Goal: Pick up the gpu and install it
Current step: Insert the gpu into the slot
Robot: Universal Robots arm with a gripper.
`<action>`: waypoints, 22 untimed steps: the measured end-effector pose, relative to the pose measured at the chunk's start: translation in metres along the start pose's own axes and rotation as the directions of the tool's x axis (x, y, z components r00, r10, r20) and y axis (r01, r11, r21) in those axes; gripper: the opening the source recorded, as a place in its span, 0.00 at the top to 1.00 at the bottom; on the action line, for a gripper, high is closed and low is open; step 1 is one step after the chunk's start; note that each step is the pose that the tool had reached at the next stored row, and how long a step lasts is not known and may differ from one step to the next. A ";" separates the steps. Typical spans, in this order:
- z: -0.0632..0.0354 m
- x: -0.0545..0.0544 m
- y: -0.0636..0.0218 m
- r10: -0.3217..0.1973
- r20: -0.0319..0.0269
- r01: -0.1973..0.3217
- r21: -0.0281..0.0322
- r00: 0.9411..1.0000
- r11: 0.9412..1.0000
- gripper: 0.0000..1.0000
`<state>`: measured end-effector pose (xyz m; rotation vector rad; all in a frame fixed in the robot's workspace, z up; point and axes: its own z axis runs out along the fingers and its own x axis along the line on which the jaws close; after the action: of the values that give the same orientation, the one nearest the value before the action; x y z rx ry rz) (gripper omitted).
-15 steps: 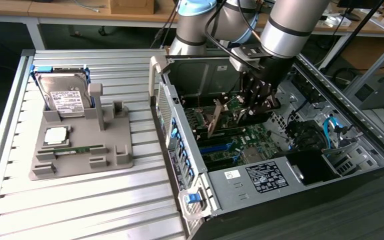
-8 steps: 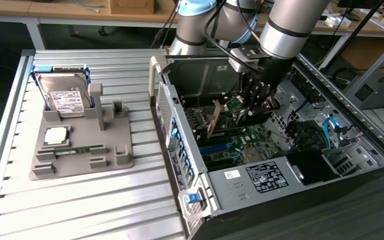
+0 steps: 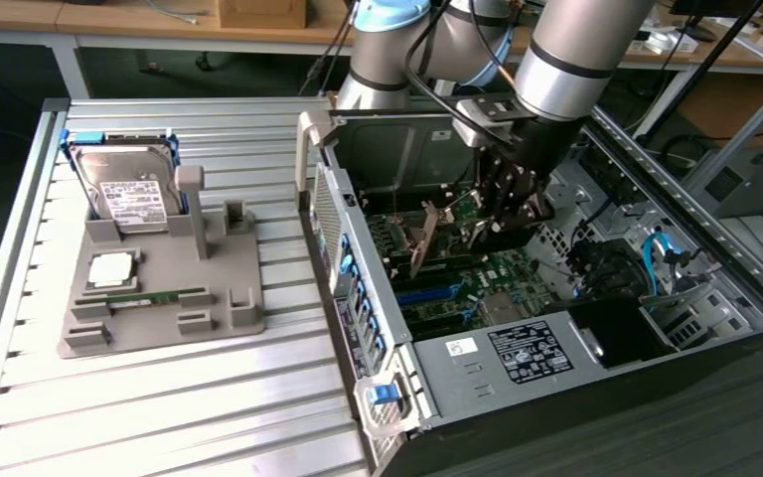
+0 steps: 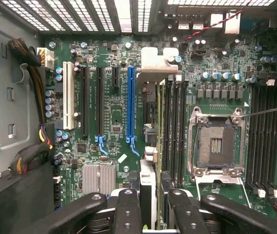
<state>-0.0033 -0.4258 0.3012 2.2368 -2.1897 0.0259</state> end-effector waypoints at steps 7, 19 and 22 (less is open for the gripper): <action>0.0024 0.001 0.0010 0.000 0.000 0.000 0.000 1.000 1.000 0.73; 0.0067 0.001 0.0010 0.000 0.000 0.000 0.000 1.000 1.000 0.73; 0.0074 0.001 0.0010 0.000 0.000 0.000 0.000 1.000 1.000 0.73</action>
<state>-0.0042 -0.4270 0.2939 2.2369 -2.1897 0.0258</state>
